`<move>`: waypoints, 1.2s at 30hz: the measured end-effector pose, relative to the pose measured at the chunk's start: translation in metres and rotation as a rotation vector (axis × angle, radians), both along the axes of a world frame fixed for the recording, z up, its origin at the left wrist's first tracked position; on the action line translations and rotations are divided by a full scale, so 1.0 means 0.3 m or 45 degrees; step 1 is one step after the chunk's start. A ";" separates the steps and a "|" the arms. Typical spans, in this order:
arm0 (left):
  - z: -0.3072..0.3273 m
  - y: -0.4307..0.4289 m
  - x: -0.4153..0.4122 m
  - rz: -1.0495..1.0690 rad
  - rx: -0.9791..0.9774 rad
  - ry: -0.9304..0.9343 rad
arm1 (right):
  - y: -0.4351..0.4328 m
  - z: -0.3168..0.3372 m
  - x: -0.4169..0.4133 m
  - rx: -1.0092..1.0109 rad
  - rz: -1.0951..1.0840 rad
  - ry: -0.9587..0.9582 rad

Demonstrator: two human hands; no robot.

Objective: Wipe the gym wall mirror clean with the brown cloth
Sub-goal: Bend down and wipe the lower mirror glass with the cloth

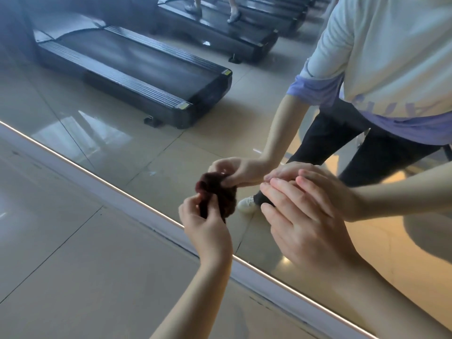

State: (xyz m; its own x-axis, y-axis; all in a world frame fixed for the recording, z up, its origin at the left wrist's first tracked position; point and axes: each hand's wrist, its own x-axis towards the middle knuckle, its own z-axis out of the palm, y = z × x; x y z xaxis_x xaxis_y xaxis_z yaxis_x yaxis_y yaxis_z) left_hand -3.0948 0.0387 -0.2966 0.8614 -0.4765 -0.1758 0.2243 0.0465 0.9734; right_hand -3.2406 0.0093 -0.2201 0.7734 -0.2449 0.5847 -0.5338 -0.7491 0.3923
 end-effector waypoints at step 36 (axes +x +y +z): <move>0.274 0.003 0.051 -0.009 -0.200 -0.453 | -0.044 0.146 0.139 -0.193 -0.024 -0.001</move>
State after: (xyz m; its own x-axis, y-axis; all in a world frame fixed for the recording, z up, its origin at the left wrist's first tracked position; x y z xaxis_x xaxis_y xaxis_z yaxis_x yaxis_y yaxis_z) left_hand -3.0796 0.0396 -0.2145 0.8519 -0.4802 0.2089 -0.1249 0.2012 0.9716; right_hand -3.1990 -0.0039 -0.1764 0.7690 -0.1681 0.6168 -0.5474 -0.6714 0.4995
